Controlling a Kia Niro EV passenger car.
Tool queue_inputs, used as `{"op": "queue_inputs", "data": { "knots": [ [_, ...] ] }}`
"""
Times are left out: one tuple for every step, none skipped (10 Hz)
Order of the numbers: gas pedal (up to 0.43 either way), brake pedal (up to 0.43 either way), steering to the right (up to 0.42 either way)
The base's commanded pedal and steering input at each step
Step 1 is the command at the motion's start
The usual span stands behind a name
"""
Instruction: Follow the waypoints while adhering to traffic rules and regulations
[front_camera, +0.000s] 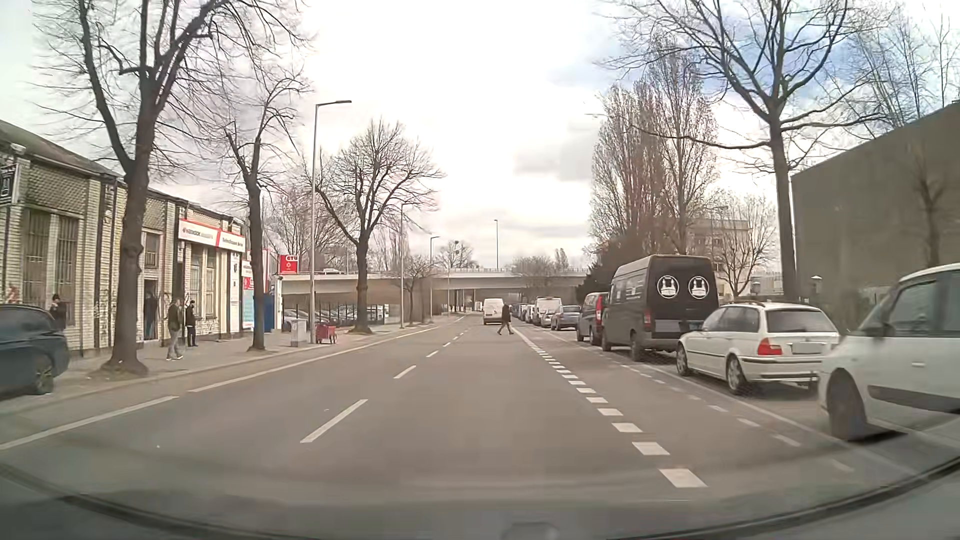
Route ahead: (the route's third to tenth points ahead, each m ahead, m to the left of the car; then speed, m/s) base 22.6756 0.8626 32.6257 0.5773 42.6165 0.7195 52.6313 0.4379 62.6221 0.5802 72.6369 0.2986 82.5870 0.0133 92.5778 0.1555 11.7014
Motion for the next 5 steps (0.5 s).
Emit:
{"op": "queue_inputs", "data": {
  "knots": [
    [0.008, 0.000, 0.003],
    [0.008, 0.000, 0.003],
    [0.008, 0.000, 0.003],
    [0.008, 0.000, 0.003],
    [0.008, 0.000, 0.003]
  ]
}}
